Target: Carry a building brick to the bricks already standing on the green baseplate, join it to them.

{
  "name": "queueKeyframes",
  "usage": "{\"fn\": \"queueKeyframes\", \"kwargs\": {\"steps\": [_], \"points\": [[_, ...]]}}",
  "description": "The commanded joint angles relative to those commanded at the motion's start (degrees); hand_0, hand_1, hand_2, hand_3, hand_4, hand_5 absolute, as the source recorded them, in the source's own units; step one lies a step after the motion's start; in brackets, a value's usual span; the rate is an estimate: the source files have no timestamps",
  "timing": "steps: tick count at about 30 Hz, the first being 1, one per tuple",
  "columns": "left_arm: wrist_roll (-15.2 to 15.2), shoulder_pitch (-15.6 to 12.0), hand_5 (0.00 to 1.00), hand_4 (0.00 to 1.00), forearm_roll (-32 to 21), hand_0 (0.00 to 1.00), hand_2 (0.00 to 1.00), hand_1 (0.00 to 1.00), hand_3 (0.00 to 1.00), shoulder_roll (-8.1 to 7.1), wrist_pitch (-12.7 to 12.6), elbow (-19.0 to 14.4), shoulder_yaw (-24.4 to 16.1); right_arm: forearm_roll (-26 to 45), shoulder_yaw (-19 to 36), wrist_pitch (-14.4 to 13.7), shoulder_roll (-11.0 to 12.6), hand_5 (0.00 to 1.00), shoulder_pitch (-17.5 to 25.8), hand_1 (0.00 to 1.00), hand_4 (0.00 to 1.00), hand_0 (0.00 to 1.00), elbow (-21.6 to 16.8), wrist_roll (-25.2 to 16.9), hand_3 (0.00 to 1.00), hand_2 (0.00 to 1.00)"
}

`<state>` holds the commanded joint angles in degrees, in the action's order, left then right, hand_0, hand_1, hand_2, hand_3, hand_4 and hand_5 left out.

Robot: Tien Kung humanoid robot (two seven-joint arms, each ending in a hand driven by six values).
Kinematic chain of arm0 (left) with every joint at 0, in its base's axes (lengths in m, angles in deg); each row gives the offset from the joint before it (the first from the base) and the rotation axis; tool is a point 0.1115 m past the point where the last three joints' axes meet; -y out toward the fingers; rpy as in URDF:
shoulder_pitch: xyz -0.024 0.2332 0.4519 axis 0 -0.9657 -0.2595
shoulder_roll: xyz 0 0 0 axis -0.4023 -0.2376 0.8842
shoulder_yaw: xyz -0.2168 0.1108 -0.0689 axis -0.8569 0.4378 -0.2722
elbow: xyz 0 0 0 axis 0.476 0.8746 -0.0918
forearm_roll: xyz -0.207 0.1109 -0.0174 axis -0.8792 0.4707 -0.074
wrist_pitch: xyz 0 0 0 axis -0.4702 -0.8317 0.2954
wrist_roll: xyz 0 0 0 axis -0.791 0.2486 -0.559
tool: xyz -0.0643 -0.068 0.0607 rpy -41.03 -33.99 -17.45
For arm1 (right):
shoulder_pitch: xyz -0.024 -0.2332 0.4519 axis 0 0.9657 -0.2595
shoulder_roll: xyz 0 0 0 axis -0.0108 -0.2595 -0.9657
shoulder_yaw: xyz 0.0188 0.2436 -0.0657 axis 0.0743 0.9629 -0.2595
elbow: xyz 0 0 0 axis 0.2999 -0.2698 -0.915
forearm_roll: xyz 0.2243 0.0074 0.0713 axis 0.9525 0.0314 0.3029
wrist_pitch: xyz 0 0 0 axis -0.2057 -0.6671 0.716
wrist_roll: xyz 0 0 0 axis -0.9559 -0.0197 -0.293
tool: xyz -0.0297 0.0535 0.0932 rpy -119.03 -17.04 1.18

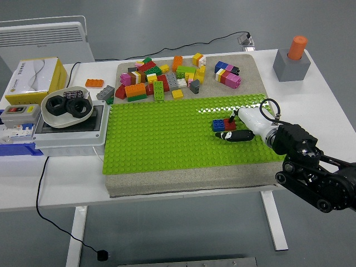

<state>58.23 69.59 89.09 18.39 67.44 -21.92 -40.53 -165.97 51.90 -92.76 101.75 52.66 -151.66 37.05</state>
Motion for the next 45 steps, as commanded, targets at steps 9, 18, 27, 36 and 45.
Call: {"fn": "queueKeyframes", "kwargs": {"steps": [9,18,27,36,45], "points": [[0.0,-0.1,0.880,0.954,0.2,0.768,0.794,0.760,0.851,0.02,0.0,0.0,0.0,0.3,-0.9,0.1,-0.6,0.826,-0.4,0.829,0.885,0.893,1.7,0.0,0.649,0.861],[0.1,0.1,0.880,0.953,0.0,0.768,0.793,0.759,0.850,-0.10,0.0,0.0,0.1,0.4,-1.9,0.4,-0.8,0.819,-0.7,0.827,0.880,0.893,2.2,0.1,0.648,0.857],[0.1,0.0,0.881,0.954,-0.2,0.768,0.794,0.759,0.849,-0.11,0.0,0.0,0.0,1.8,-1.6,0.0,-0.6,0.809,-1.1,0.826,0.878,0.893,1.6,-0.4,0.648,0.856],[0.1,0.0,0.882,0.953,-0.4,0.768,0.794,0.760,0.850,-0.08,-0.1,0.0,0.0,4.2,0.3,-0.2,0.1,0.773,-1.0,0.821,0.871,0.893,-0.5,-0.6,0.648,0.850],[0.0,-0.1,0.885,0.953,-0.6,0.768,0.795,0.760,0.850,0.07,-0.2,0.0,0.0,6.7,4.3,-1.1,1.5,0.766,-0.1,0.820,0.867,0.891,-5.8,-0.9,0.648,0.848]]}}
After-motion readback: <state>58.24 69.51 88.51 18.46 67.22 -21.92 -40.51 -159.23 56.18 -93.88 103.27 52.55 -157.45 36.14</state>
